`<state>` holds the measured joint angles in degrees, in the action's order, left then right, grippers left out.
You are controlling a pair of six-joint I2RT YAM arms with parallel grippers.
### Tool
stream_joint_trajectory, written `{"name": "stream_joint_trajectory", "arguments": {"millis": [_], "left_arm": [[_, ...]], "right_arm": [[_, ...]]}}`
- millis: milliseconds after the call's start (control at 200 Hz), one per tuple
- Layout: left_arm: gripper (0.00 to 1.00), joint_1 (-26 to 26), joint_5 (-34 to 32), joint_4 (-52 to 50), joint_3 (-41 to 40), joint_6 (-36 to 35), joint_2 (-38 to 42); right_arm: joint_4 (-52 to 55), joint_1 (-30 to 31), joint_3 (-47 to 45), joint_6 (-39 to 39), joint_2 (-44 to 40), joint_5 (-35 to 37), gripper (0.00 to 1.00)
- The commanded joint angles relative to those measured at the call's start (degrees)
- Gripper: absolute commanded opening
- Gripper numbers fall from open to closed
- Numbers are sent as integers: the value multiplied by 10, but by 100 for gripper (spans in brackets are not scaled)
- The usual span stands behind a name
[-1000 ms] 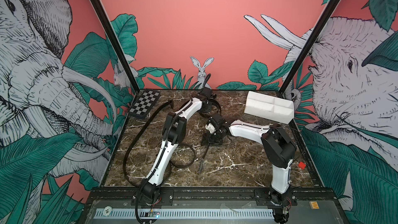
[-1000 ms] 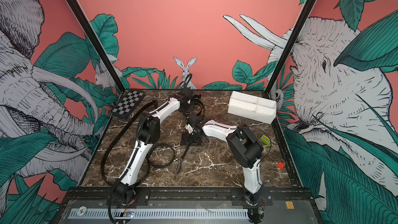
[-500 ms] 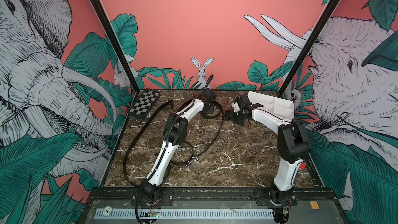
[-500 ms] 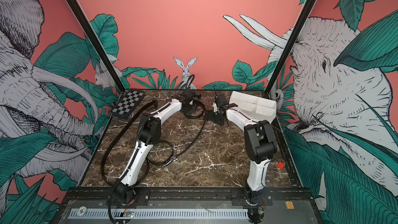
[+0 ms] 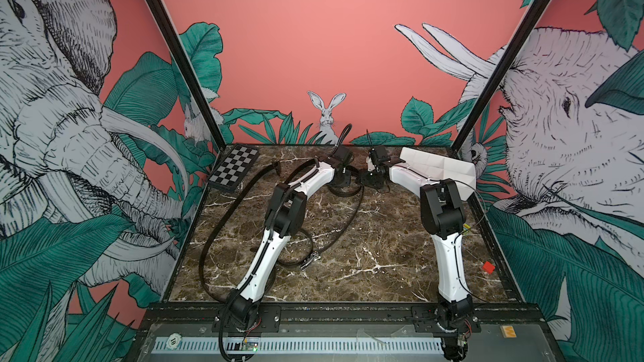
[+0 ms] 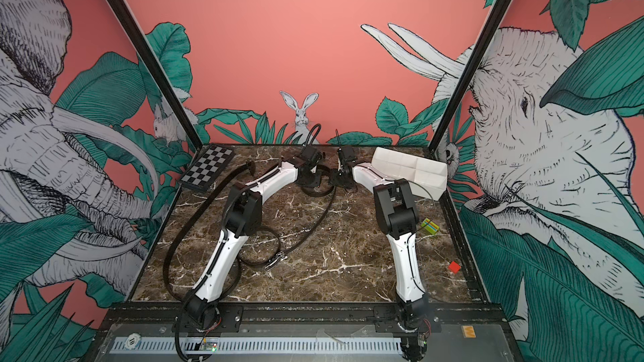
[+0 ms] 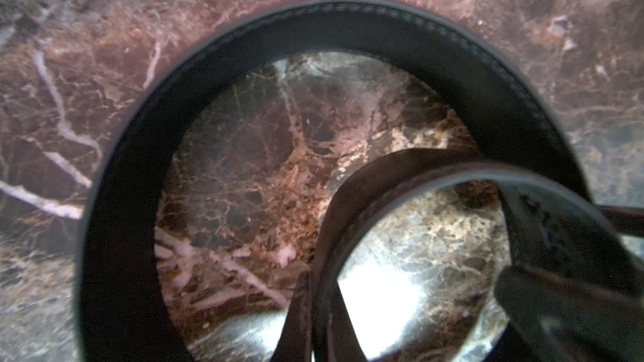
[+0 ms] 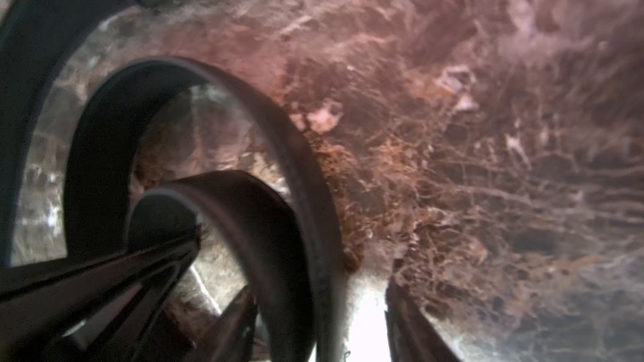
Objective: Place the belts into the storage roll
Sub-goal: Roll the belt at the center of the board.
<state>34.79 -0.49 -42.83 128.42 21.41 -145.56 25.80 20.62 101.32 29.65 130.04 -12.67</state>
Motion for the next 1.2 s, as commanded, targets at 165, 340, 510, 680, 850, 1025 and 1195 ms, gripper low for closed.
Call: {"name": "stream_joint_trajectory", "arguments": {"millis": [165,340,510,680,850,1025,1195], "left_arm": [[0,10,50,-49,-103,-6,19],[17,11,86,2,-190,-5,88],[54,11,118,71,-259,9,174],[73,12,145,122,-306,26,245],[83,20,153,209,-399,45,340],[85,82,197,221,-459,-14,401],[85,156,210,183,-524,-117,414]], "right_arm": [[62,0,-20,-20,-6,33,27],[110,-1,-33,-47,-20,54,12],[143,-1,-54,-70,-39,75,4],[138,-1,-90,-77,-56,75,4],[137,1,-116,-83,-69,84,4],[140,2,-130,-84,-80,86,6],[141,2,-134,-84,-80,84,7]]}}
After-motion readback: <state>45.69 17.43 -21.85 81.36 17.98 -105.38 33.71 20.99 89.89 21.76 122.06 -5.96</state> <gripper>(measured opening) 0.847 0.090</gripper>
